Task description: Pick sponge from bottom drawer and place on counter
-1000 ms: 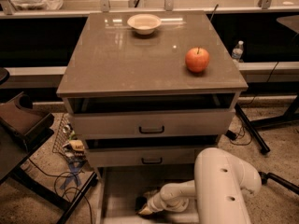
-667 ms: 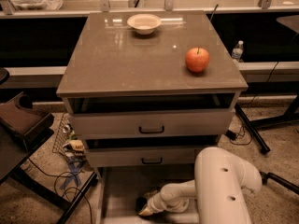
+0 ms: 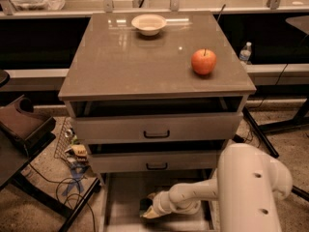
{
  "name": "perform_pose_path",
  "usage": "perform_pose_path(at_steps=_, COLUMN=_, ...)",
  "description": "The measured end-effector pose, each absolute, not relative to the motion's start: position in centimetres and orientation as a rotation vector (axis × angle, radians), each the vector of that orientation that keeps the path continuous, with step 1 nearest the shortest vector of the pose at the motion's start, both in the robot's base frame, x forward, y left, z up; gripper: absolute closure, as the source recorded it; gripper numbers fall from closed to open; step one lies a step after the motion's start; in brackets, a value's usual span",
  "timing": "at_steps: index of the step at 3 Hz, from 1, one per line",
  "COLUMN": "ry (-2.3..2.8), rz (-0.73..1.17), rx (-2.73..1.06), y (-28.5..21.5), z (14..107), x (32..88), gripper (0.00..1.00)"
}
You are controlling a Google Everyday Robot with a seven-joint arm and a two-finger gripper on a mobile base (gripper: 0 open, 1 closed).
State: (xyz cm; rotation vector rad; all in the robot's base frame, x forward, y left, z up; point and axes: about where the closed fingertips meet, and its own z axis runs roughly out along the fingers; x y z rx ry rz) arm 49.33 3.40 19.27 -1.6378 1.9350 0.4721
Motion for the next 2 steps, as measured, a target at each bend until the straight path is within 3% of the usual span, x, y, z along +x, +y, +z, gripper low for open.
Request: perform_pose_path(at_steps=2, ry=1.692, rz=0.606, rx=-1.641, y=2.8, z=32.7, x=49.6, gripper=1.00)
